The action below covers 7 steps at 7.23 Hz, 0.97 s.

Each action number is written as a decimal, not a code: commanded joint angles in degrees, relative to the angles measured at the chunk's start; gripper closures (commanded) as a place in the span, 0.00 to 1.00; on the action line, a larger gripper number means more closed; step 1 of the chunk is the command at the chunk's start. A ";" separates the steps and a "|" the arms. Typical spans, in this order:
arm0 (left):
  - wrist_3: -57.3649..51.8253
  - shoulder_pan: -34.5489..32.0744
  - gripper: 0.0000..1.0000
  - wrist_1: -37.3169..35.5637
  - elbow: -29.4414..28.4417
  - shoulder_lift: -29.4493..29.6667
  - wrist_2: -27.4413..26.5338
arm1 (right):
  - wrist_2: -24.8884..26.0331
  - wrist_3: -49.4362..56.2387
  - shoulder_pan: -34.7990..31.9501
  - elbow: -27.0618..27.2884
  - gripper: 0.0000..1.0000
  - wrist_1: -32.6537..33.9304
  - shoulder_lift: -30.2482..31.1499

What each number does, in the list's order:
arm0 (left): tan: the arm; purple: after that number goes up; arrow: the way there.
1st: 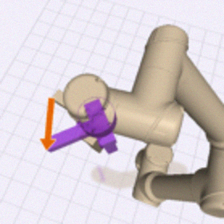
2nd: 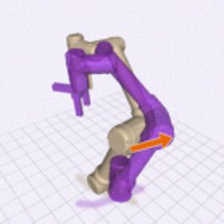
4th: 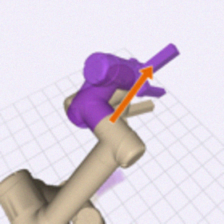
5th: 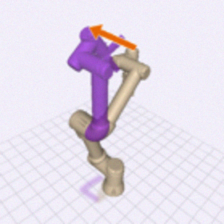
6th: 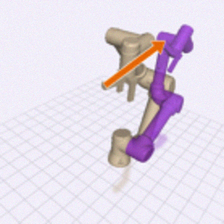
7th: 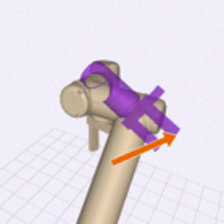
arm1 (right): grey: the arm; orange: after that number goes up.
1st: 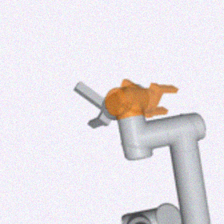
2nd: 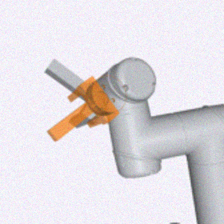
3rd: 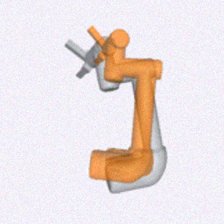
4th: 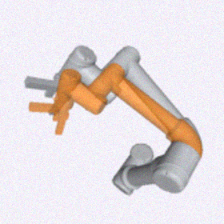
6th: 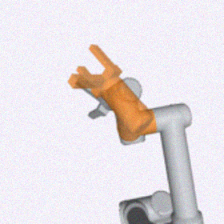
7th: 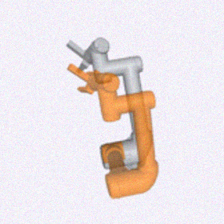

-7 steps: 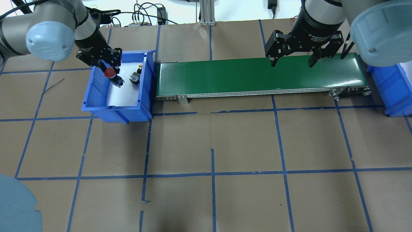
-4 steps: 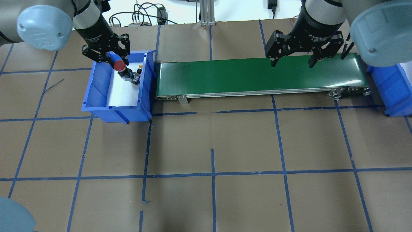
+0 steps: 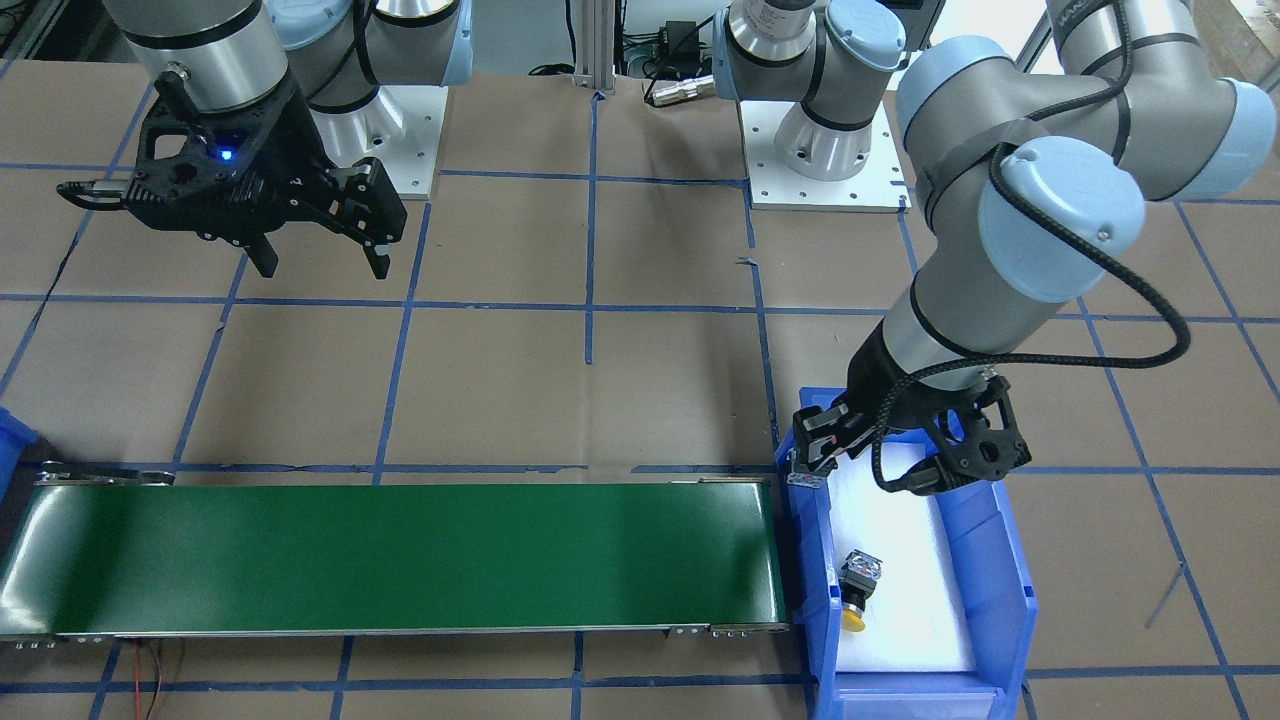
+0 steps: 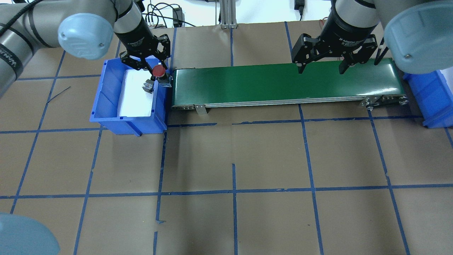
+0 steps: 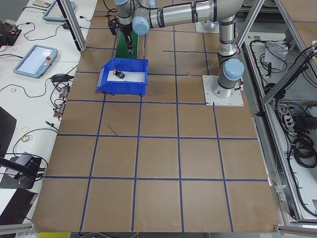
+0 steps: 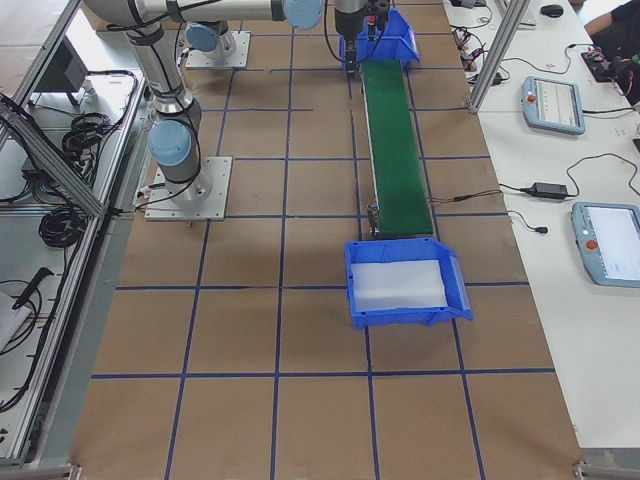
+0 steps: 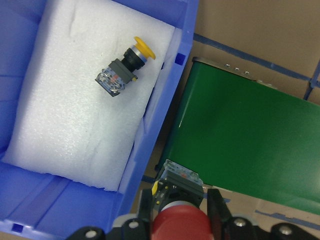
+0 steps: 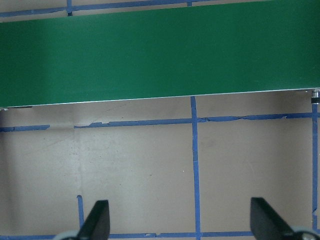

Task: Transport two buttons from left to right
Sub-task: 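Carry the red-capped button with the left gripper onto the green belt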

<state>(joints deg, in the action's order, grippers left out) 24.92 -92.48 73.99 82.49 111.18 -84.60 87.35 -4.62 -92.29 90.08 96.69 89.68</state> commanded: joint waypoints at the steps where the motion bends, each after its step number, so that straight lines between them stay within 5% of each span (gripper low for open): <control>1: 5.80 -1.39 0.87 -2.71 -0.05 2.98 0.05 | 0.01 0.05 0.10 0.01 0.00 0.43 -0.12; 7: 9.27 -3.67 0.84 -8.25 0.13 6.77 1.36 | -2.01 0.14 1.24 -0.16 0.00 0.60 -0.03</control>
<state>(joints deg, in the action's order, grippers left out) 33.86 -95.91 65.98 82.55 117.66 -84.14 85.57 -4.48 -91.09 89.98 97.26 89.64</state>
